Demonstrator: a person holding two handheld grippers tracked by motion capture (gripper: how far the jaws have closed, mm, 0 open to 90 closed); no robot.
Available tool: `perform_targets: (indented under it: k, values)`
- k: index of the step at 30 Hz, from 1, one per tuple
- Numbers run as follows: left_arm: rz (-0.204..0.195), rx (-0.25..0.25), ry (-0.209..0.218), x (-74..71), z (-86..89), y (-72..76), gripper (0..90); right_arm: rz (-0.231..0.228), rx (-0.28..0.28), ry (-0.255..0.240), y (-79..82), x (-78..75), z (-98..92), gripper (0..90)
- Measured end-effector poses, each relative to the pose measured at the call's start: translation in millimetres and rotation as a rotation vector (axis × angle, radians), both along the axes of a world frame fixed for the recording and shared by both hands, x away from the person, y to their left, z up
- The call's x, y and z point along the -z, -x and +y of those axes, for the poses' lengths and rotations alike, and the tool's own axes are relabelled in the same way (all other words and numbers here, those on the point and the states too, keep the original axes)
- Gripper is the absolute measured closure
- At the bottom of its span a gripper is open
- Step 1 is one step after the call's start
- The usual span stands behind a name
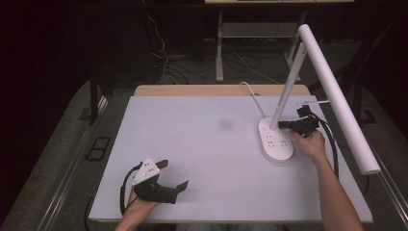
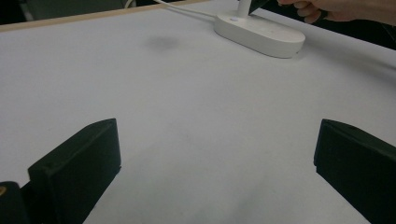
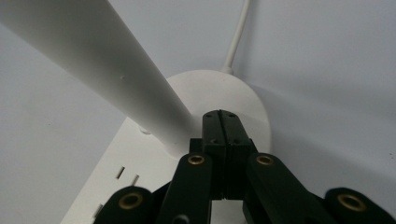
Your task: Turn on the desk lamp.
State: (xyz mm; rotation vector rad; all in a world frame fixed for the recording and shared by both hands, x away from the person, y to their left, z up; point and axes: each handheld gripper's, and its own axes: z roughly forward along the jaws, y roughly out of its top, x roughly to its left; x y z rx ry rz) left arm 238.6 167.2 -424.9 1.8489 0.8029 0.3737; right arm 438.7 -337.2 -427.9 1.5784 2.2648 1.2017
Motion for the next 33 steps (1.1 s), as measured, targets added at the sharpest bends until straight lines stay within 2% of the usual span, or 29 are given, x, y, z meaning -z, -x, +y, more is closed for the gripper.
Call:
perform_targets:
  k: [5, 15, 26, 33]
  values:
    - [0.003, -0.002, 0.0, 0.5, -0.6, -0.5, 0.0, 0.018, 0.005, -0.008, -0.5, -0.9, -0.6, 89.2]
    - [0.004, -0.001, 0.002, 0.6, -0.5, -1.0, 0.0, 0.018, 0.016, 0.013, 0.3, -5.0, -1.2, 89.1]
    - [0.003, 0.006, -0.005, 0.6, -1.9, -0.5, 0.0, 0.006, 0.028, 0.018, 8.6, -19.4, -7.7, 89.1]
    - [0.001, 0.009, -0.002, 0.3, -2.0, -0.2, 0.0, -0.016, 0.03, 0.017, 20.8, -34.5, -13.6, 89.1]
